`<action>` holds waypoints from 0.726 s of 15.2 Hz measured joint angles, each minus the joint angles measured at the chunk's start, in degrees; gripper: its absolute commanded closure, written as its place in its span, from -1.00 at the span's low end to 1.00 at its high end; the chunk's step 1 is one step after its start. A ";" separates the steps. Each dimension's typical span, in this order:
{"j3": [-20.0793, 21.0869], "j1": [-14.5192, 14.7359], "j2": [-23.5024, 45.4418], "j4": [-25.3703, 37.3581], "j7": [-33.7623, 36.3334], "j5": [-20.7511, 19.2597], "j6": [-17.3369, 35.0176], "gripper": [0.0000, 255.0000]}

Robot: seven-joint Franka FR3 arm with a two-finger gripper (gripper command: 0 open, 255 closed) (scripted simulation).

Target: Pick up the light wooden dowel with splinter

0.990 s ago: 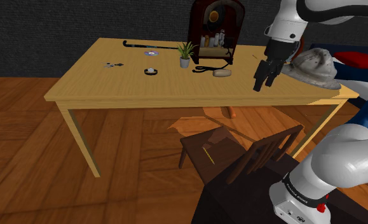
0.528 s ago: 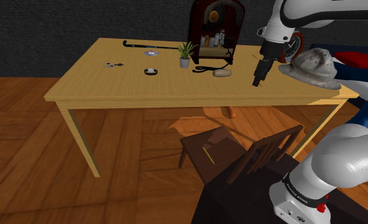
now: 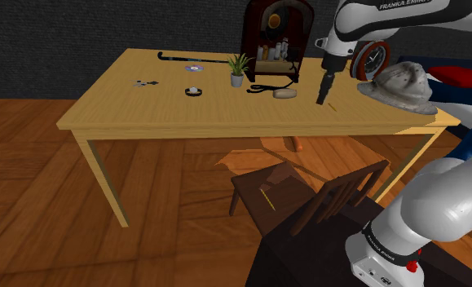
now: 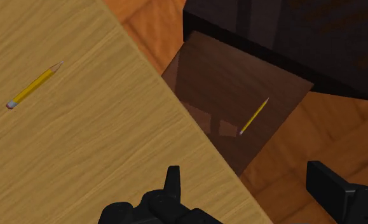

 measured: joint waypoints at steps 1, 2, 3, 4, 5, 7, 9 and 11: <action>-0.80 0.19 1.71 0.97 -2.28 -0.08 0.99 -1.00; -1.56 0.42 3.65 2.48 -4.58 0.03 1.72 -1.00; -2.33 0.69 6.06 4.22 -6.93 0.35 2.66 -1.00; -2.99 0.88 8.08 5.61 -9.23 0.63 3.52 -1.00; -3.47 1.17 10.33 7.31 -11.35 1.13 4.29 -1.00; -4.73 1.27 15.29 11.80 -16.37 2.41 5.20 -1.00; -5.32 1.31 19.40 15.42 -20.78 3.69 6.04 -1.00; -5.69 1.06 24.12 20.37 -25.25 5.38 6.15 -1.00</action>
